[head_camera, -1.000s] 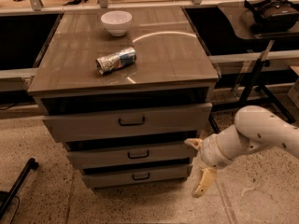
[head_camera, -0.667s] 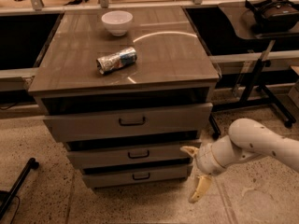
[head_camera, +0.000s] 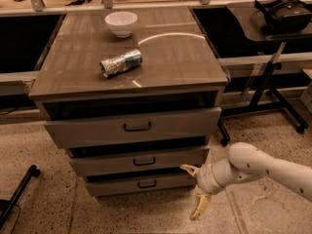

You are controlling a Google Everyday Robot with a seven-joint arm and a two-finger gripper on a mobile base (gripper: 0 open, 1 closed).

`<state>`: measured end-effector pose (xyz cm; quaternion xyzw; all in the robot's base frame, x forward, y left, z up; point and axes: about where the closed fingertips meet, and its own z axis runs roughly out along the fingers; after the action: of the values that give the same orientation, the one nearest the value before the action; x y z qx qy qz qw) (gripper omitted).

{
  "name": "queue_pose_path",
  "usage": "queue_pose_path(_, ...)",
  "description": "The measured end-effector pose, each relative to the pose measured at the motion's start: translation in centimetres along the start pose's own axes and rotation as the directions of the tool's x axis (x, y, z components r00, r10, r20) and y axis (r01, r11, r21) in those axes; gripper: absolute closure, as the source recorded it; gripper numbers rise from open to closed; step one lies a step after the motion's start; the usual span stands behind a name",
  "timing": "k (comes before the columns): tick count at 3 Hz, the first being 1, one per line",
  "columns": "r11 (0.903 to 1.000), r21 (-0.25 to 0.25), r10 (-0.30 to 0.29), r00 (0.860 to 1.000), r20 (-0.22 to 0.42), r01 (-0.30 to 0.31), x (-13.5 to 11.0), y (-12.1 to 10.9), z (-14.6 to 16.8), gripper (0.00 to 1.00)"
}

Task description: Open bottom drawer

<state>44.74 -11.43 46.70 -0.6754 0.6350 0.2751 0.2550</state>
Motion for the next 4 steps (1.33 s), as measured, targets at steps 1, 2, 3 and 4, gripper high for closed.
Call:
queue_pose_path(1, 0.9999, 0.004, 0.010, 1.000, -0.007, -0.010, 0.7, -0.3, 0.5, 0.00)
queue_pose_path(2, 0.9998, 0.018, -0.005, 0.999, -0.053, 0.006, 3.0, -1.6, 1.8, 0.00)
queue_pose_path(3, 0.9989, 0.035, -0.025, 0.989, -0.144, 0.031, 7.4, -3.7, 4.2, 0.00)
queue_pose_path(4, 0.9987, 0.037, -0.029, 0.981, -0.192, 0.037, 10.3, -4.9, 5.8, 0.00)
